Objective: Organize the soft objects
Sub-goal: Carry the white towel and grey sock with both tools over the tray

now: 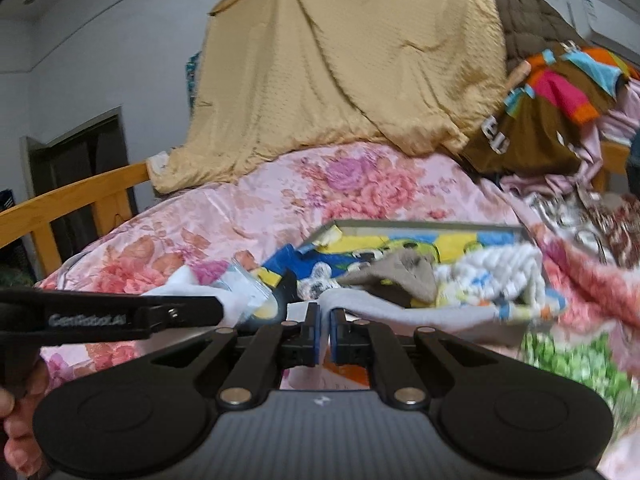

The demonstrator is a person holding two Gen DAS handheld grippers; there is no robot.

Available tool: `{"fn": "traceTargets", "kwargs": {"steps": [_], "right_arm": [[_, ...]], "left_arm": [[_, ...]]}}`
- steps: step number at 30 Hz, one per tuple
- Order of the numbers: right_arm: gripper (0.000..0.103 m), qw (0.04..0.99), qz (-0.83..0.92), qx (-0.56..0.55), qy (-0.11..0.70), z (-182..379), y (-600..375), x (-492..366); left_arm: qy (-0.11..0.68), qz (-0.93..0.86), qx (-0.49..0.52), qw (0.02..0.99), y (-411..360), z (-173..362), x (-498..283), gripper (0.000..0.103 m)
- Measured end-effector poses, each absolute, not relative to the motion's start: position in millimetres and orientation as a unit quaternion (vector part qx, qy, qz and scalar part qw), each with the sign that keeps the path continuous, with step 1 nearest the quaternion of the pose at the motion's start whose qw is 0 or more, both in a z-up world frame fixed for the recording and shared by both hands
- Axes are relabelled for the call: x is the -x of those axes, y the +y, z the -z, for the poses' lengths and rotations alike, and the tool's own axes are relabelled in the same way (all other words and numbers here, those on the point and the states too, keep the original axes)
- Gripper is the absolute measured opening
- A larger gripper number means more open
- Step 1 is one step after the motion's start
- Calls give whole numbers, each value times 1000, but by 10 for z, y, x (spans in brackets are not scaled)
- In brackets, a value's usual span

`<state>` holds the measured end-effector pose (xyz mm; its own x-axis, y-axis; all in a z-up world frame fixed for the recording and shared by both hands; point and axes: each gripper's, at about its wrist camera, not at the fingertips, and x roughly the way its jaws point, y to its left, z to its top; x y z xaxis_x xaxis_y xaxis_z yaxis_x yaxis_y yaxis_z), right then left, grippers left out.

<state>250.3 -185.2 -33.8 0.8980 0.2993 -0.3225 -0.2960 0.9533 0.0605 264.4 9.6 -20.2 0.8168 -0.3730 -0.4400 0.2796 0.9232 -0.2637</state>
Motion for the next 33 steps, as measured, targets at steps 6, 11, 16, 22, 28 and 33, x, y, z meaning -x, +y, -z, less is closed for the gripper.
{"fn": "traceTargets", "kwargs": {"steps": [6, 11, 16, 22, 28, 33], "right_arm": [[5, 974, -176, -12, 141, 62, -1977, -2794], [5, 975, -185, -42, 119, -114, -2210, -3170], [5, 970, -178, -121, 115, -141, -2552, -3529], [5, 965, -154, -168, 127, -28, -2855, -3809], [5, 952, -137, -216, 167, 157, -3041, -3981], [5, 940, -129, -248, 196, 259, -3140, -4068]], "left_arm": [[239, 162, 96, 953, 13, 55, -2807, 14], [231, 158, 88, 956, -108, -85, -3071, 14], [223, 164, 83, 957, -278, -167, -3488, 14], [201, 165, 101, 960, -574, -190, -4059, 14], [214, 159, 115, 957, -872, -42, -4503, 14], [244, 149, 157, 945, -908, 146, -4708, 14]]}}
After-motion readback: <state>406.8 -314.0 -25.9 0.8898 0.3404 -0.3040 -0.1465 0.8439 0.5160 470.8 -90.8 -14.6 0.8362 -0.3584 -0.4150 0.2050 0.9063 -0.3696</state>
